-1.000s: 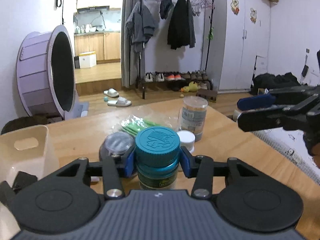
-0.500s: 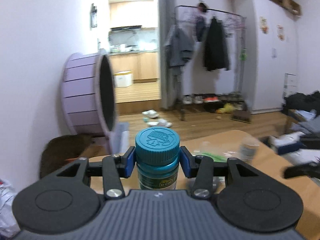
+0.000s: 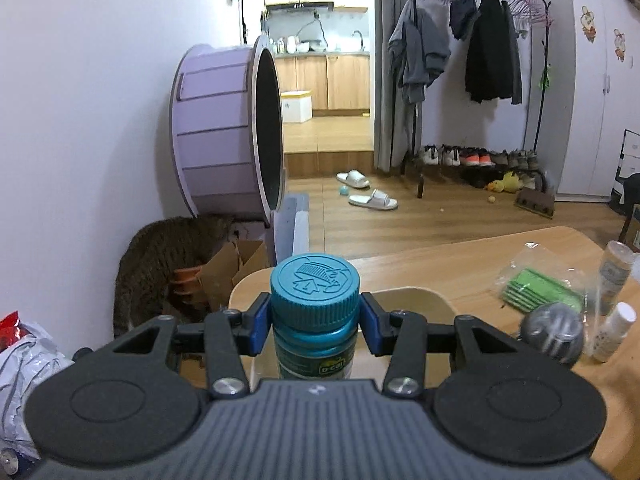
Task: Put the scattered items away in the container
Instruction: 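Carry the teal-capped bottle with the left tool into the basket and release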
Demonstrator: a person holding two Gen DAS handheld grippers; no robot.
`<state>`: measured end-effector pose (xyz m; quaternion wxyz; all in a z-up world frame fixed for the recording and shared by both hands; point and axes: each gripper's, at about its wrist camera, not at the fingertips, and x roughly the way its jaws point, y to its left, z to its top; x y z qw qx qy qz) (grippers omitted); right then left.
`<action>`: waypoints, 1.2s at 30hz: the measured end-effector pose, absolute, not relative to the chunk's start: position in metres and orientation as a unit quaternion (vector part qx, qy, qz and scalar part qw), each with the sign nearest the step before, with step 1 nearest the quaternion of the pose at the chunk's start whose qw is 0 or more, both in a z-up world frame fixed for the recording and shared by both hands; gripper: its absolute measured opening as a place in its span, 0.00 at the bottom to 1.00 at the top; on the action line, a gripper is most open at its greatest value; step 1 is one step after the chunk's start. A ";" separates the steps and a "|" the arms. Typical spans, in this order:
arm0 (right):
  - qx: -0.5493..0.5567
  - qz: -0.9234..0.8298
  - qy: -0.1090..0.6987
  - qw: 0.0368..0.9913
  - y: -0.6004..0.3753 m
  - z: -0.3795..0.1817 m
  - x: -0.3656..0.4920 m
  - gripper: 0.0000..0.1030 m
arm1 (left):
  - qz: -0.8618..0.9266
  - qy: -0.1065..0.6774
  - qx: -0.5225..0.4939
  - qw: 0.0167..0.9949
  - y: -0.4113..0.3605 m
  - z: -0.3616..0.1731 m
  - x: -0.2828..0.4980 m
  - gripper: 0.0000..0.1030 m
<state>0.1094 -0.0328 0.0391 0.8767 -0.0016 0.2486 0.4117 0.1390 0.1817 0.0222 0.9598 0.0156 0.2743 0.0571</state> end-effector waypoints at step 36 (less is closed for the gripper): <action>-0.053 0.331 0.262 0.905 -0.041 0.019 0.134 0.78 | -0.074 0.247 0.036 0.966 0.064 0.026 0.073 0.62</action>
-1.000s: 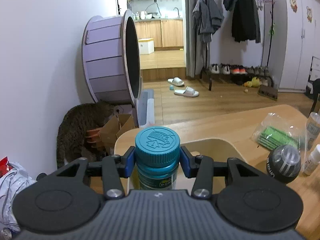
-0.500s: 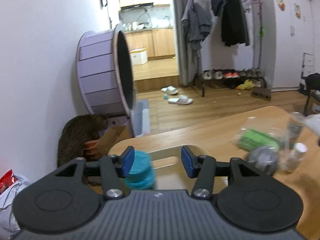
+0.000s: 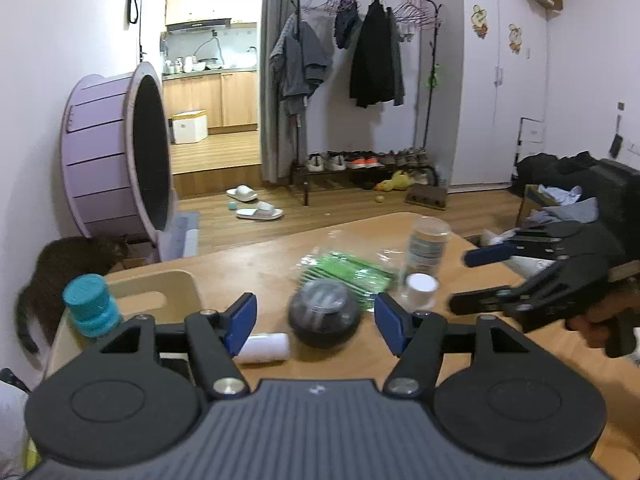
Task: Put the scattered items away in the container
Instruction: 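Carry the teal-capped bottle with the left tool into the basket and release, then grasp the toothpick canister with the right tool and lift it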
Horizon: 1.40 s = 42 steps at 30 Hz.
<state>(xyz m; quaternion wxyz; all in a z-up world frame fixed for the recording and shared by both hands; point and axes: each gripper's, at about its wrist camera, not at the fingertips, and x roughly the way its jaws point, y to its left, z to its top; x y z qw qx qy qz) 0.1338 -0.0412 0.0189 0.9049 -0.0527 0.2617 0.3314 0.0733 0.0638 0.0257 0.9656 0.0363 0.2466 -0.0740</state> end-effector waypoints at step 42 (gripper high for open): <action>-0.091 0.261 0.291 0.916 -0.056 -0.032 0.212 0.65 | -0.184 0.232 -0.022 0.955 0.036 0.010 0.050 0.66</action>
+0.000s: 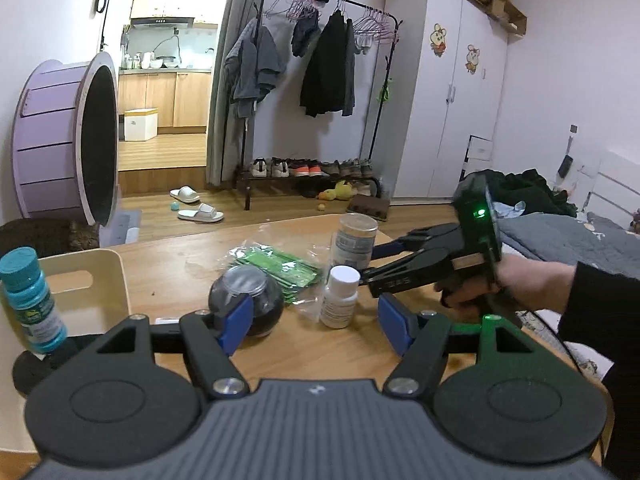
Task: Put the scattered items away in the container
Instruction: 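Grasp the toothpick canister with the right tool and lift it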
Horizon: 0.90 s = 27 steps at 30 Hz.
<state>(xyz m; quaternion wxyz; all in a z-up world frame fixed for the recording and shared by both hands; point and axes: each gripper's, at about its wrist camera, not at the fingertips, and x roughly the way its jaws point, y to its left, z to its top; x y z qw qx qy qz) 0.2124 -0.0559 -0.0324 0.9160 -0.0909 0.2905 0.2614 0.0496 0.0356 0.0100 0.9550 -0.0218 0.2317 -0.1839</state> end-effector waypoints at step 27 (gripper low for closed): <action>-0.161 0.310 0.327 0.878 -0.069 0.010 0.103 0.47 | -0.208 0.228 -0.016 0.951 0.018 0.017 0.033 0.68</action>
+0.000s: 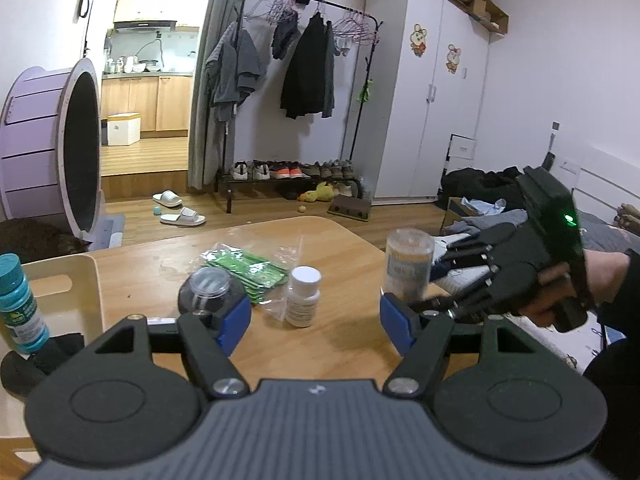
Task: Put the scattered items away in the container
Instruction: 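Lower the toothpick canister with the right tool and set it upright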
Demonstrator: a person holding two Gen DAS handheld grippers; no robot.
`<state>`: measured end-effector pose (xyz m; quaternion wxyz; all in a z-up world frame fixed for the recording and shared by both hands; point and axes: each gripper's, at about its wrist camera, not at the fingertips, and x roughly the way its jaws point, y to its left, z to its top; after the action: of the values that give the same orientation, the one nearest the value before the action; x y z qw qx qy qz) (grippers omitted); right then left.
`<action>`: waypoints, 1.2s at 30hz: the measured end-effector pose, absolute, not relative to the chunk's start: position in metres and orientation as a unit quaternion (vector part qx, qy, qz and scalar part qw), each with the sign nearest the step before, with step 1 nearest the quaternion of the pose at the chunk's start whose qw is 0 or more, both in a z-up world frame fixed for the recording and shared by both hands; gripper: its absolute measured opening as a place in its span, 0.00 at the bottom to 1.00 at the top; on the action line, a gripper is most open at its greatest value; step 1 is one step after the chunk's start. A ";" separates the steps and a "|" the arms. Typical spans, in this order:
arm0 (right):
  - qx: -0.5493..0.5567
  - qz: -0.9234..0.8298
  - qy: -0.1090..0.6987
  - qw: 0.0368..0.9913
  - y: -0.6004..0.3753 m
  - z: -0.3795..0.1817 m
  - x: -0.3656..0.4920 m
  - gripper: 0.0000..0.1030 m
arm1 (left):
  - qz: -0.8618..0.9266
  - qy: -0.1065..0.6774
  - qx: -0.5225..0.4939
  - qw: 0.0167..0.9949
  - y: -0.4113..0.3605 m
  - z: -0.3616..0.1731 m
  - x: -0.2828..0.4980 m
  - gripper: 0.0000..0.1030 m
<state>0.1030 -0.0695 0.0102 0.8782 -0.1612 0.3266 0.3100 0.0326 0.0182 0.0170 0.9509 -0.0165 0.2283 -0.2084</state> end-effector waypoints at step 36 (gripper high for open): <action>-0.133 0.361 0.289 0.876 -0.042 0.027 0.069 0.48 | -0.212 0.243 -0.015 0.947 0.014 0.011 0.026 0.69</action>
<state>0.0691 -0.0417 0.0268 0.8764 -0.1325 0.2894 0.3614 0.0256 0.0144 0.0110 0.9466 -0.0145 0.2428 -0.2118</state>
